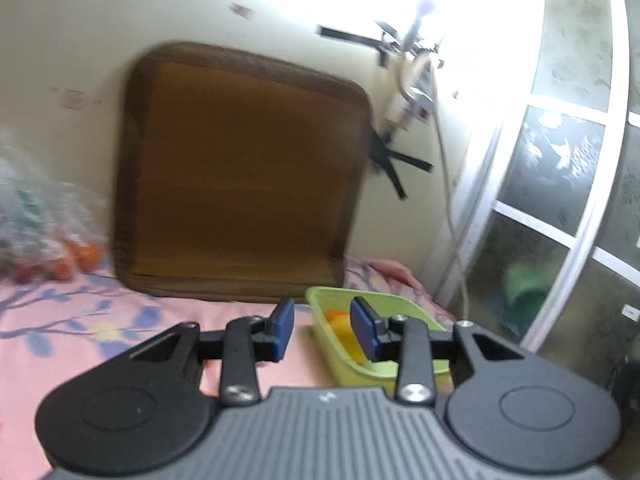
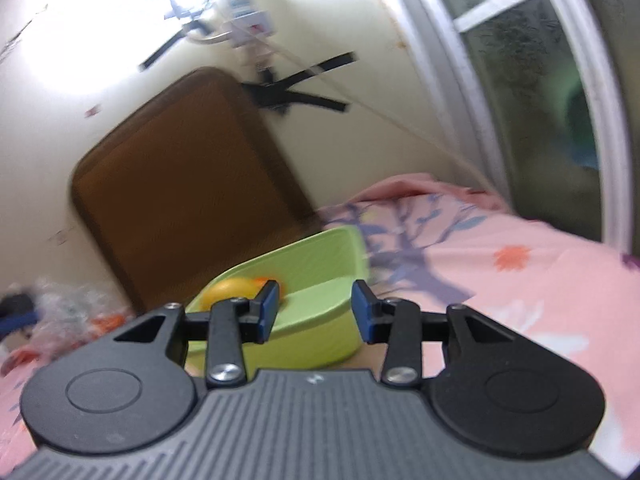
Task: Organize fruits
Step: 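Lower both held fruits into the basket and open both grippers, then grasp a red cherry tomato with the right gripper and lift it, then lower the red tomato into the basket and open the right gripper, then grasp a red tomato with each gripper from the fruit pile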
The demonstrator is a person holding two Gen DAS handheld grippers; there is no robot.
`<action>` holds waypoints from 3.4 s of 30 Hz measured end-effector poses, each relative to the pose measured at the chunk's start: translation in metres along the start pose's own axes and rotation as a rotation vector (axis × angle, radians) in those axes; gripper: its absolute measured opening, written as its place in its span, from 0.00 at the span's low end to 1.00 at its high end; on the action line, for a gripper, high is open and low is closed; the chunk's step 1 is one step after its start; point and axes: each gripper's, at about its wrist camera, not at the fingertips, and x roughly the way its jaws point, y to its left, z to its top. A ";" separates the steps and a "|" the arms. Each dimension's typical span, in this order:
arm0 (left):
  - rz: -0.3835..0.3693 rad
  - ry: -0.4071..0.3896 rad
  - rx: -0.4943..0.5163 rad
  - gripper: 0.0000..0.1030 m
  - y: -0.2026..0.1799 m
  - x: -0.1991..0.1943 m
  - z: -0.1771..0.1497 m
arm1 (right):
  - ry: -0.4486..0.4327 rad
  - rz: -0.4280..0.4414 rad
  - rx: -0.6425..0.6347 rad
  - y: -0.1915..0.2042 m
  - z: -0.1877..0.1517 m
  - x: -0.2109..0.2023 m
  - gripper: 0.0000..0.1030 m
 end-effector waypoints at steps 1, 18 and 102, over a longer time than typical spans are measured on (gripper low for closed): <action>-0.010 0.016 0.002 0.31 -0.004 0.008 0.001 | -0.003 0.010 -0.032 0.008 -0.004 -0.003 0.43; 0.004 0.115 -0.342 0.31 0.042 -0.136 -0.134 | 0.512 0.893 -0.594 0.118 -0.087 -0.112 0.48; 0.325 0.163 0.094 0.41 -0.007 -0.080 -0.123 | 0.045 0.136 -0.016 0.036 -0.045 -0.166 0.44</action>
